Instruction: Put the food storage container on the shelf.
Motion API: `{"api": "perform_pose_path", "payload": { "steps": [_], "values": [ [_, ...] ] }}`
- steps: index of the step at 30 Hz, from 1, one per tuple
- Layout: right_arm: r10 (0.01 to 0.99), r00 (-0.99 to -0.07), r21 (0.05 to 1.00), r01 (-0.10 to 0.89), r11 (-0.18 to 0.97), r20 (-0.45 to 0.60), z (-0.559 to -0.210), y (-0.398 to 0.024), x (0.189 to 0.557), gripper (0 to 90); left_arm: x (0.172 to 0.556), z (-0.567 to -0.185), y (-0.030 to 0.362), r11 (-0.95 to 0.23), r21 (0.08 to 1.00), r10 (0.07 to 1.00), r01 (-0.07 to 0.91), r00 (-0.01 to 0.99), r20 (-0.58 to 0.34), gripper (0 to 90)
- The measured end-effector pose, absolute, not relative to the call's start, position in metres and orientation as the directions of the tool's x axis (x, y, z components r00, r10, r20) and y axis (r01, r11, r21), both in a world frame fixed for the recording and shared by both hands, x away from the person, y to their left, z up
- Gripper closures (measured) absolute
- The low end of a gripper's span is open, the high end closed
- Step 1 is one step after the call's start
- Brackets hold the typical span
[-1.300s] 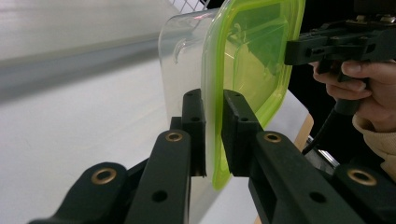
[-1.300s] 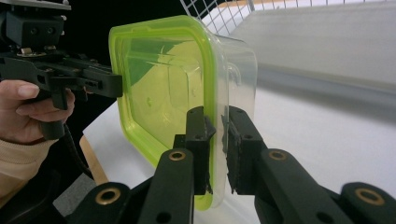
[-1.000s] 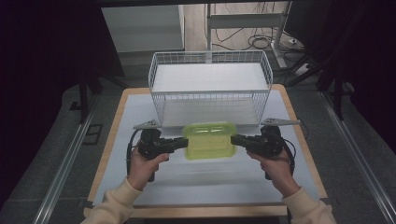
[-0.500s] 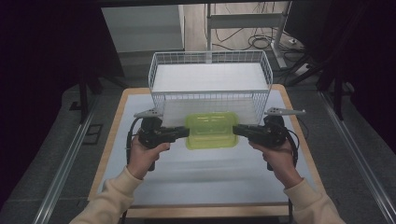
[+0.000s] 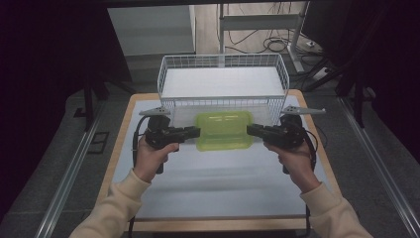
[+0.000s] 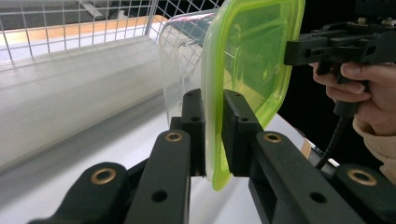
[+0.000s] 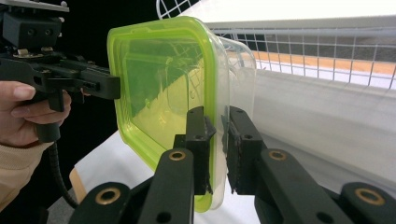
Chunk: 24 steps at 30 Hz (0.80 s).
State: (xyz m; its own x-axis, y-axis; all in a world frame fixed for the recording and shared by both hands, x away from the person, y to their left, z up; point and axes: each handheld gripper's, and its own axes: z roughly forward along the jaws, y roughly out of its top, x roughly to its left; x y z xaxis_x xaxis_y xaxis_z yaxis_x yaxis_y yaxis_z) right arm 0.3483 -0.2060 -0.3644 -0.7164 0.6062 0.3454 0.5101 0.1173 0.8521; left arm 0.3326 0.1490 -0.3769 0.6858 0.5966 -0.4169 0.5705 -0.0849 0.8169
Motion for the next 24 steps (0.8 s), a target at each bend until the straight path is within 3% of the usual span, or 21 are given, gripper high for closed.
{"api": "perform_pose_path", "payload": {
  "steps": [24],
  "values": [
    [0.621, -0.723, 0.878, 0.464, 0.113, 0.302, -0.334, -0.199, 0.373, 80.5, 0.358, -0.347, 0.152, -0.082, 0.833, 0.618, 0.547, 0.684, -0.388, 80.5]
  ]
}}
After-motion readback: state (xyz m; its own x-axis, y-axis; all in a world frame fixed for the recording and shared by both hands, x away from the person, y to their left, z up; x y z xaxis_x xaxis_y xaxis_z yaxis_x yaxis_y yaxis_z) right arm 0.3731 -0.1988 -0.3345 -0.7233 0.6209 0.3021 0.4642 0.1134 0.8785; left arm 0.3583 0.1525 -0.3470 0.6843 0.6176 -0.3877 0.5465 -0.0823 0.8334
